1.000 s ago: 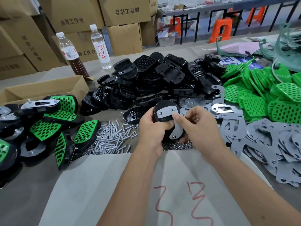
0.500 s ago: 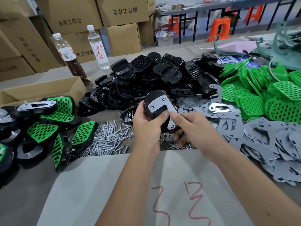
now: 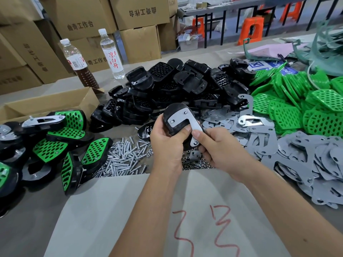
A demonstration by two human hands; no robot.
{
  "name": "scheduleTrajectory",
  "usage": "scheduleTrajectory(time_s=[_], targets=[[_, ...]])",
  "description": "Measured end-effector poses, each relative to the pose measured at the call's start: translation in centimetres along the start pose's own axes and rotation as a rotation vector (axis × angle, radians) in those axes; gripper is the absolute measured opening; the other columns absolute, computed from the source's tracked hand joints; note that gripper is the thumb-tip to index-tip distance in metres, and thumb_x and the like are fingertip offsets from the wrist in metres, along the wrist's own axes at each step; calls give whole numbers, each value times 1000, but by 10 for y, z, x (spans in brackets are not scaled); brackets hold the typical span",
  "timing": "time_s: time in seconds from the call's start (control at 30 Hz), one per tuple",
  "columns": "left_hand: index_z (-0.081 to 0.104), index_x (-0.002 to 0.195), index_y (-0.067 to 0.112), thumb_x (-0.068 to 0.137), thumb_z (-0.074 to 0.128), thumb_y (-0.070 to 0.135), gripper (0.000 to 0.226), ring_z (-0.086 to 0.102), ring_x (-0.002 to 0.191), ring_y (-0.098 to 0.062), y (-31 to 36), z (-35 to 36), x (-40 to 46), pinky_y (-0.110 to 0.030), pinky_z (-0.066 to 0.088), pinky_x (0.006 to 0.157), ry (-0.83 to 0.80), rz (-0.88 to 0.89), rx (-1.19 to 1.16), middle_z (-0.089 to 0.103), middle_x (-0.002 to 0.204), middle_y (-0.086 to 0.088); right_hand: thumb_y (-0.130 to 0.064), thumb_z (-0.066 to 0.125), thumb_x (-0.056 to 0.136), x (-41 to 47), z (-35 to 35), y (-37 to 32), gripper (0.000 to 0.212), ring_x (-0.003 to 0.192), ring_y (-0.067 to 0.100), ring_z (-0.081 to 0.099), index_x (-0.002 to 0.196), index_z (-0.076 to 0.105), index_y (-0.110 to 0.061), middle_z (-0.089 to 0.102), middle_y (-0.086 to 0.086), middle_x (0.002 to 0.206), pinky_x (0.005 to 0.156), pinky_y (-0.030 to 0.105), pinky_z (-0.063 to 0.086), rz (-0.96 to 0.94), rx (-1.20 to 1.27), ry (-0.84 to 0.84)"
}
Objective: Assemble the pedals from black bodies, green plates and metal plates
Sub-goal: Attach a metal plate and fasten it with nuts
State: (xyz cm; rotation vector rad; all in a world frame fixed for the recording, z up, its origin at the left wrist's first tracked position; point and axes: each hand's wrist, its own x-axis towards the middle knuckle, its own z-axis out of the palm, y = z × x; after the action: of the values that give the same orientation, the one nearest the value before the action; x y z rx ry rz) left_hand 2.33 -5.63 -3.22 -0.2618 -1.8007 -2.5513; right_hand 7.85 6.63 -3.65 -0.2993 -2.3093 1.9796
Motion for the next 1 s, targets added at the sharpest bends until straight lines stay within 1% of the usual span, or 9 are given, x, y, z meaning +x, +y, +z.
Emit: scheduleTrajectory(time_s=[0.1,0.2,0.3,0.4,0.5,0.6,0.7,0.87,1.0], targets=[[70,108,17,82,73,-18,43,73,92,-18,-3,1,1,-33,61,84,-4,18,-5,78,97,-1,-39,55,106,0,3,2,47,46,12,37,88,52,5,44,11,70,38,22,29,-20,3,12],[71,111,16,84,75,-14,40,74,93,-16,-5,1,1,-30,60,83,-17,34,6,78,100,-1,-38,56,106,0,4,2,38,48,15,35,79,50,-12,40,9,68,40,24,27,-42,47,53],[71,116,14,91,77,0,30,75,102,-21,-5,1,1,-39,62,91,-33,-5,62,79,108,-4,-38,57,106,1,4,2,39,48,16,35,76,46,-16,40,1,58,41,25,29,-87,75,115],[75,116,17,99,71,20,17,76,103,-29,-3,0,-3,-53,62,93,-161,-170,103,79,110,-7,-37,58,106,1,2,1,39,43,16,41,78,48,-12,45,-3,52,39,26,34,-114,82,196],[78,113,13,95,70,27,24,72,101,-48,-3,0,-5,-65,57,95,-269,-226,147,77,110,-21,-36,57,106,2,-2,1,41,35,19,47,80,51,-6,51,-1,50,38,29,37,-164,13,270],[79,112,8,98,70,13,17,74,97,-38,-2,-1,-4,-57,57,100,-274,-230,119,77,109,-20,-37,58,105,2,-2,2,41,34,21,50,78,52,-6,54,-1,50,40,31,38,-178,-16,287],[79,111,6,98,69,6,16,74,91,-25,-3,-2,-4,-46,61,95,-275,-231,108,78,105,-17,-38,63,103,2,-3,4,41,36,22,52,78,56,-6,56,2,52,40,28,37,-167,13,293],[80,106,8,95,72,1,16,76,98,-26,-4,-3,-3,-41,62,93,-254,-208,82,77,109,-22,-41,75,94,2,-8,5,23,44,19,53,83,69,-21,60,3,63,44,30,48,-208,62,338],[78,110,10,96,73,4,16,75,97,-22,-5,-3,-4,-38,61,93,-305,-200,109,79,107,-13,-36,73,97,5,-11,8,31,46,22,52,85,68,-8,57,4,58,47,35,46,-165,142,308]])
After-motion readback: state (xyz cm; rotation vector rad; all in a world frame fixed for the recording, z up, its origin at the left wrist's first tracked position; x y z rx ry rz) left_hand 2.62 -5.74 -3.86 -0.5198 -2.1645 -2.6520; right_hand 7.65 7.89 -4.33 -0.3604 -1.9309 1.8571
